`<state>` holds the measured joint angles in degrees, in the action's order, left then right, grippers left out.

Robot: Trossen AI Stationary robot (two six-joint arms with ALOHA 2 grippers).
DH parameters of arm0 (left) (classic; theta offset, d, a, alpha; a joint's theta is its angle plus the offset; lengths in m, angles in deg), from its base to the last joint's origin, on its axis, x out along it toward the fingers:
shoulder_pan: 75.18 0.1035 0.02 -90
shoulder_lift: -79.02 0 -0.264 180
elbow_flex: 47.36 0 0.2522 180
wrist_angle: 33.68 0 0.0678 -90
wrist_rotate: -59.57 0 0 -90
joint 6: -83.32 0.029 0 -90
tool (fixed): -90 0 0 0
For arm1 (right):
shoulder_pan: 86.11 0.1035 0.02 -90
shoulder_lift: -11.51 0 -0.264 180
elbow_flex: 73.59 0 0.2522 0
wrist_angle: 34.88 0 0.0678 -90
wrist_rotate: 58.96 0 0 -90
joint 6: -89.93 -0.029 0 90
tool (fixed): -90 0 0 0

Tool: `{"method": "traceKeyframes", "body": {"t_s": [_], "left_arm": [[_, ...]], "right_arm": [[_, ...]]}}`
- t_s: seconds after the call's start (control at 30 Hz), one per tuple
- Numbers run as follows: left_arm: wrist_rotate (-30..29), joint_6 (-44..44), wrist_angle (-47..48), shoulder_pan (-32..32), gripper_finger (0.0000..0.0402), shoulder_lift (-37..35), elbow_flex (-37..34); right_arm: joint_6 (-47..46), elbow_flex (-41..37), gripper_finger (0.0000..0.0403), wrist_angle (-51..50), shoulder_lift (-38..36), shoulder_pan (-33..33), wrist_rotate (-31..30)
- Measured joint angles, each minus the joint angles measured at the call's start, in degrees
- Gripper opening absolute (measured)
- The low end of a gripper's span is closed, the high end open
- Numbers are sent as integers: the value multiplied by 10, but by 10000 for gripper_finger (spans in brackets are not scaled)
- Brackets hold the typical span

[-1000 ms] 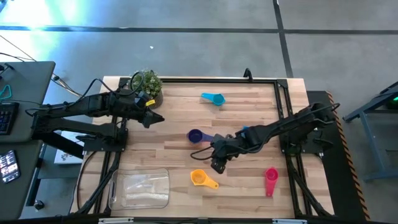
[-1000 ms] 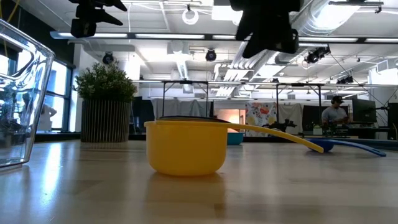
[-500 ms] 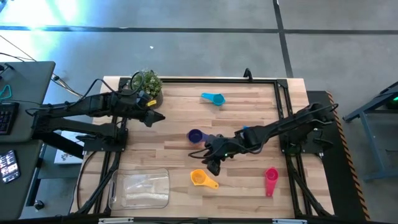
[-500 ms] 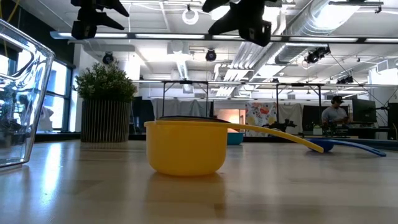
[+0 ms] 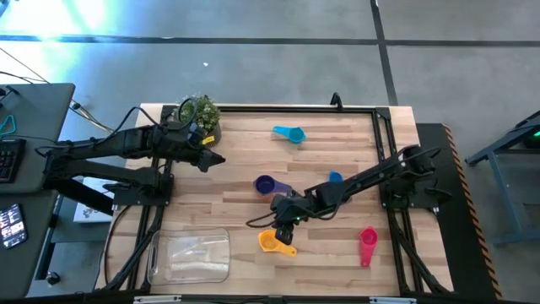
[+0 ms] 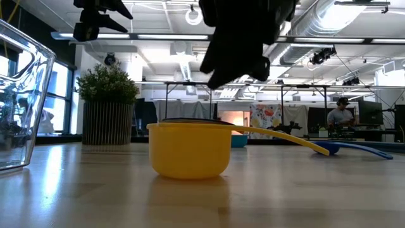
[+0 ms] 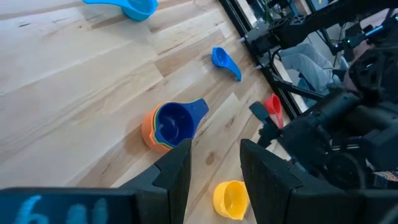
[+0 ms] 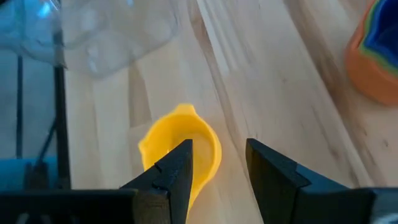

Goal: Nest measuring cups in basket
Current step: Stack the yellow measuring cup on the blue measuring cup

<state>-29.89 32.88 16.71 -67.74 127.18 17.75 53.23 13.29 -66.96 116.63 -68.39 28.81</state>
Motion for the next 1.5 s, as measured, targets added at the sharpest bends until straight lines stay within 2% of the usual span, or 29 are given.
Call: {"method": "traceKeyframes", "body": {"t_s": [0.33, 0.8, 1.13, 1.23, 1.5], "left_arm": [[0, 0, 0, 0, 129, 3, 0], [-14, 0, 0, 0, 129, 2, 0], [-14, 0, 0, 0, 129, 2, 0], [-14, 0, 0, 0, 129, 2, 0], [-14, 1, 0, 0, 129, 2, 0]], "right_arm": [[-8, 0, 140, 6, 55, 13, 19], [-18, 0, 140, 17, 67, 16, 13], [-43, 0, 135, 32, 93, 18, 34], [-51, 0, 115, 32, 93, 17, 38], [-59, 0, 9, 31, 93, 17, 45]]}}
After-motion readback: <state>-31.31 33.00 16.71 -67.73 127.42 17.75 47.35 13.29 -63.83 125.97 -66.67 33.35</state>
